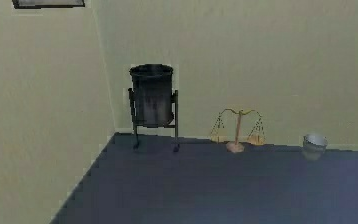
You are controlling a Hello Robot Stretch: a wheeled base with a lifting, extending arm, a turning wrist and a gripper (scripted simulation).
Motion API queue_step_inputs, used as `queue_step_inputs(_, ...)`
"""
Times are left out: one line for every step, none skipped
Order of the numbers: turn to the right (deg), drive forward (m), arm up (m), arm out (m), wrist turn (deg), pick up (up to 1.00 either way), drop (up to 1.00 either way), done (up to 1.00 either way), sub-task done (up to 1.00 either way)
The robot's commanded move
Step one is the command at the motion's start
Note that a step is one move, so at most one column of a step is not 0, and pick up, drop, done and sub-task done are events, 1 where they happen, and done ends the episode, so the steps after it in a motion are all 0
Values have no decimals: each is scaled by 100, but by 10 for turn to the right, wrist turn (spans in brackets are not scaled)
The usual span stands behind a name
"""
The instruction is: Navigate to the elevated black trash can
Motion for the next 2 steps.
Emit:
queue_step_inputs(0,90,0,0,0,0,0,0,0)
queue_step_inputs(-120,0,0,0,0,0,0,0,0)
